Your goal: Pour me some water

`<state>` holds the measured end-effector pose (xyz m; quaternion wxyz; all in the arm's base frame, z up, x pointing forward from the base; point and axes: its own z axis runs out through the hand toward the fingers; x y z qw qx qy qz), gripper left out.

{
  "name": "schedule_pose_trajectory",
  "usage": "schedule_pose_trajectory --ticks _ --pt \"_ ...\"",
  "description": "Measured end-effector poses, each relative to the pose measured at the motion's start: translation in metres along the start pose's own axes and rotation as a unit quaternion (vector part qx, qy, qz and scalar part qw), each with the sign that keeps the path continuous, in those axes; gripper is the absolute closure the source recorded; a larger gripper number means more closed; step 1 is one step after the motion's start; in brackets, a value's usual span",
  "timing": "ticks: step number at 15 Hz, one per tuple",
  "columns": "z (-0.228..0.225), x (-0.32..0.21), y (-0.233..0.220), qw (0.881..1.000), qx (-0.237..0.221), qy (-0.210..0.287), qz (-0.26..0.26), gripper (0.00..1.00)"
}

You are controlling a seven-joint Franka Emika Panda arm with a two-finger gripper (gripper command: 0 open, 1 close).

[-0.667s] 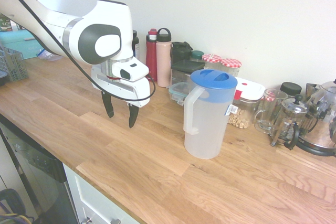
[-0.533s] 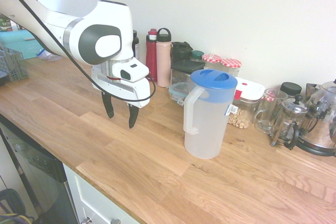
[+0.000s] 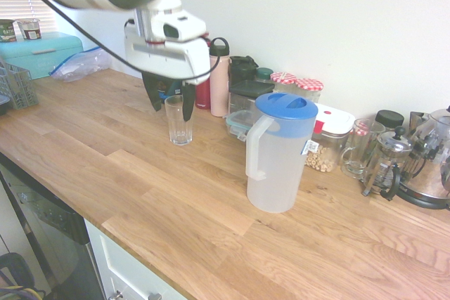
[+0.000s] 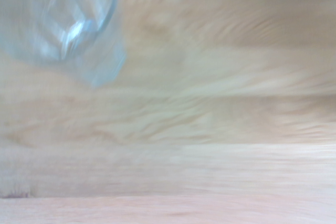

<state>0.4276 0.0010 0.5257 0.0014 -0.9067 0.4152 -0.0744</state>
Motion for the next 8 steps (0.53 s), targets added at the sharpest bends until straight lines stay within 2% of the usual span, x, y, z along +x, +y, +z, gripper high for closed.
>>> schedule_pose_trajectory --ticks 2,4,8 --pt "-0.043 0.023 0.016 1.000 -0.001 0.010 0.017 0.00" --pt "-0.067 0.048 0.040 1.000 -0.008 0.017 0.023 0.00" --pt "-0.083 0.096 0.103 0.999 -0.003 0.010 0.036 0.00"
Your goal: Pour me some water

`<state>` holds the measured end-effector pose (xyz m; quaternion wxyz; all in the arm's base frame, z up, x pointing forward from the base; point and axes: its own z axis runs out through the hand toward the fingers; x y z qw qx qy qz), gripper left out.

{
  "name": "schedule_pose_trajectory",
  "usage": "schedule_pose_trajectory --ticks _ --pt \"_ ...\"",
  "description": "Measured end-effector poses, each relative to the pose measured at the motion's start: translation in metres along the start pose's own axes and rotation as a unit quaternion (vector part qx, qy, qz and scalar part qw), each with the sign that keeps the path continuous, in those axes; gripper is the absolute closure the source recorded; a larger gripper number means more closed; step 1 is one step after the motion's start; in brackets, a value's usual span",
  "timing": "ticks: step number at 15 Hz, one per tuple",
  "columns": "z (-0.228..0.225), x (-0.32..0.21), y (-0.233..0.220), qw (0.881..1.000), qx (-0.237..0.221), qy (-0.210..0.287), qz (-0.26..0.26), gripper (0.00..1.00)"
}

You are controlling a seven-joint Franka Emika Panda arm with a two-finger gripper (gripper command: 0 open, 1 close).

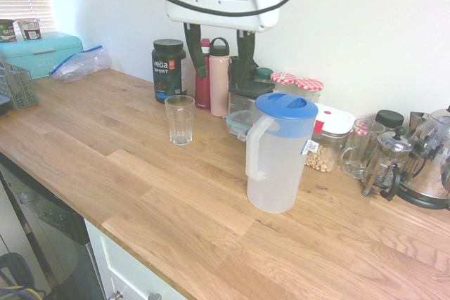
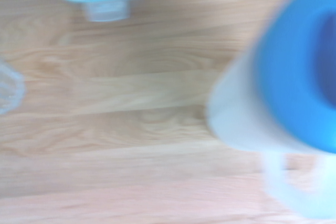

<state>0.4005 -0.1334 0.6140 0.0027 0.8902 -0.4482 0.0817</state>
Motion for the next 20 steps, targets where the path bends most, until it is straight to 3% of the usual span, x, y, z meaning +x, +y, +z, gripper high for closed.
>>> schedule_pose_trajectory --ticks 4,9,10,20 --pt "0.023 0.027 0.041 1.000 -0.004 -0.021 0.016 0.00" --pt "0.082 0.046 0.041 0.999 -0.001 -0.041 -0.006 0.00" --pt "0.090 0.048 0.039 0.999 0.001 -0.038 -0.012 1.00" --pt "0.117 0.056 0.030 1.000 0.010 0.002 -0.002 1.00"
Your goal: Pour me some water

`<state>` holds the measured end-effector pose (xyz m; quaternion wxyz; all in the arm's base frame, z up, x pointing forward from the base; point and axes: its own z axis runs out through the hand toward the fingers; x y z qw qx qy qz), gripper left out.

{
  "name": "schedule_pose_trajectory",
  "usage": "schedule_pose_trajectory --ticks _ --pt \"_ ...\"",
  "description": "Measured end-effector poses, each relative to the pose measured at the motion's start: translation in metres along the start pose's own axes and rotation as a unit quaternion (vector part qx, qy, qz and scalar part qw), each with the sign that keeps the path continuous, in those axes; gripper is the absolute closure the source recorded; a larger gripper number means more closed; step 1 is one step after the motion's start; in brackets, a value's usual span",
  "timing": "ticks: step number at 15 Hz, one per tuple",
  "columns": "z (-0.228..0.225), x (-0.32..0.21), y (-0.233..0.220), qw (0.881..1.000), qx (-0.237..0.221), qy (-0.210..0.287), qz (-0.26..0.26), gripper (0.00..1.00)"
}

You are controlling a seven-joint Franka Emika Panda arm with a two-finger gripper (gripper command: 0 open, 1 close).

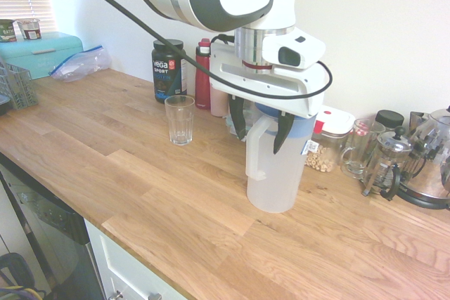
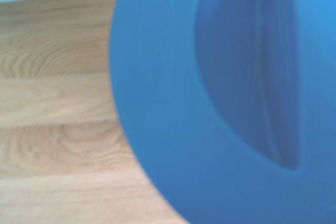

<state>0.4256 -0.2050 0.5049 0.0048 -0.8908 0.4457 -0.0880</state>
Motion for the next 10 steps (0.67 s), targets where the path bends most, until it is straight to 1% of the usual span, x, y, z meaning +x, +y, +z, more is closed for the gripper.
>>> schedule_pose_trajectory --ticks 4,10 --pt "0.0037 0.0040 0.0025 1.000 0.000 0.004 0.011 1.00" --pt "0.0100 0.0040 -0.0021 1.000 -0.003 0.002 0.007 1.00"
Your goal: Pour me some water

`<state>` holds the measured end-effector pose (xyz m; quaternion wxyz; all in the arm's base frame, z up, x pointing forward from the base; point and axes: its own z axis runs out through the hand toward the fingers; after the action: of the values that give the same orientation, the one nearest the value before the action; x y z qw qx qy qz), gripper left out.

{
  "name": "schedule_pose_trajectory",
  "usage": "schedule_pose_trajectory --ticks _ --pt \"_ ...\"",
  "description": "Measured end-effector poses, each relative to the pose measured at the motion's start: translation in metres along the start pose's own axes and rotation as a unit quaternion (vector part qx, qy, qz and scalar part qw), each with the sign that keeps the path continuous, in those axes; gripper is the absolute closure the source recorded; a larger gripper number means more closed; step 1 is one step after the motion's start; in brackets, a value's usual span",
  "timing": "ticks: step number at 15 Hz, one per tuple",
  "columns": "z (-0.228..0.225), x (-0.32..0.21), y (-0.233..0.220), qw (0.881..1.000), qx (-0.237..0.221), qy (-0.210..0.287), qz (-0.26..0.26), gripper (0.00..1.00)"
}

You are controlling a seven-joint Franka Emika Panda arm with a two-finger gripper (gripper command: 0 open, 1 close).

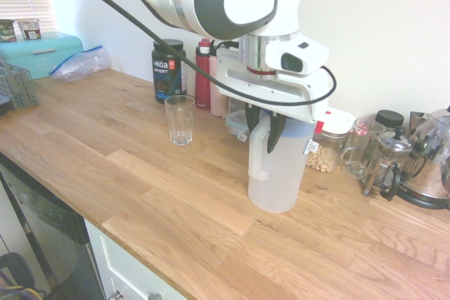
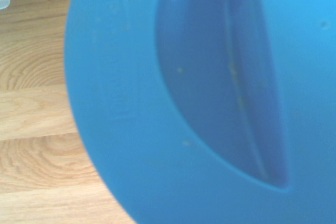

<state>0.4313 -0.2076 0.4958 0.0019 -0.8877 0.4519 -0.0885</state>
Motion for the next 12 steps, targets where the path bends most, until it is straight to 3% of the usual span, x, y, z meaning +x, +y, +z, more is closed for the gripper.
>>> schedule_pose_trajectory --ticks 7,12 --pt "-0.002 -0.004 -0.009 1.000 0.001 0.003 -0.009 1.00" --pt "-0.059 -0.024 0.002 0.998 0.026 0.014 -0.053 1.00"
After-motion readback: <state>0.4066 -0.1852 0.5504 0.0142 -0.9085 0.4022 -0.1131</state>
